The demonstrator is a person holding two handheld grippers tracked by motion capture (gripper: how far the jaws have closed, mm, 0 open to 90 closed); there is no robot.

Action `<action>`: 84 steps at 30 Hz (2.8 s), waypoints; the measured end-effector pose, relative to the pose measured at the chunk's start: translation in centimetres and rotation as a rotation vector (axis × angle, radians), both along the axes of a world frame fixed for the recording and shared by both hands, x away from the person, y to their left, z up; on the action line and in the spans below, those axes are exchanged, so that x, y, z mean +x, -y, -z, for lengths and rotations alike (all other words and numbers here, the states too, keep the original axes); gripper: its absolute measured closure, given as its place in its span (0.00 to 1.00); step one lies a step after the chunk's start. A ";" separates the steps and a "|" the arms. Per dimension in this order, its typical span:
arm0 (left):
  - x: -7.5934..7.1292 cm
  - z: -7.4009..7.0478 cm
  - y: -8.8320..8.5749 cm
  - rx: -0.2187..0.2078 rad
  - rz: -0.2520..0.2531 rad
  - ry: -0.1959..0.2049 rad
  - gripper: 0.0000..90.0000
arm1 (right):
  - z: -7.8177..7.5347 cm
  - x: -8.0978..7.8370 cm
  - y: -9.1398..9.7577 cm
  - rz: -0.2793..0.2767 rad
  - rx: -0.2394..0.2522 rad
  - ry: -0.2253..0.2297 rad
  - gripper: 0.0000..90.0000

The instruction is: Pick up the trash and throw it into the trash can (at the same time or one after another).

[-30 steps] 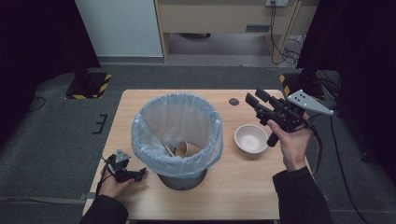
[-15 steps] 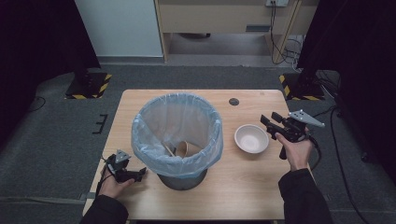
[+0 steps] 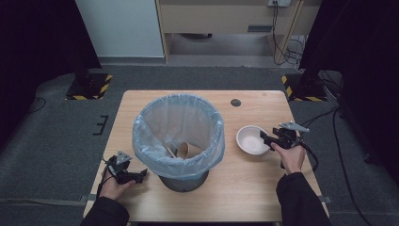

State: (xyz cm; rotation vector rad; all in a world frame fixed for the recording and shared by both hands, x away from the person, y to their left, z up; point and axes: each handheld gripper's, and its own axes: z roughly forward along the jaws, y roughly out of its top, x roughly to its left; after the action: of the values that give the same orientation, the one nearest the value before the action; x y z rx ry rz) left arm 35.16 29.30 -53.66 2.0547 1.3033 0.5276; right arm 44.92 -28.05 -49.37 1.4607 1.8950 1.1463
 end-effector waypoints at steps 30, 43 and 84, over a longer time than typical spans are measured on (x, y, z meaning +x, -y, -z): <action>0.0 0.0 0.0 0.000 0.000 0.000 0.00 | -0.4 -0.5 -0.3 0.002 0.075 -0.112 0.92; 0.0 0.0 0.0 0.000 0.000 0.000 0.00 | -5.6 -1.9 0.0 -0.015 0.186 0.070 0.92; 0.0 0.0 0.0 0.000 0.000 0.000 0.00 | -19.2 -8.8 -1.6 -0.211 0.542 0.516 0.92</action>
State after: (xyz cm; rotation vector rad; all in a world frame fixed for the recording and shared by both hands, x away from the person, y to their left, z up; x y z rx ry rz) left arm 35.15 29.30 -53.65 2.0550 1.3035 0.5276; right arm 36.09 -26.42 -30.18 1.0586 1.4553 2.0263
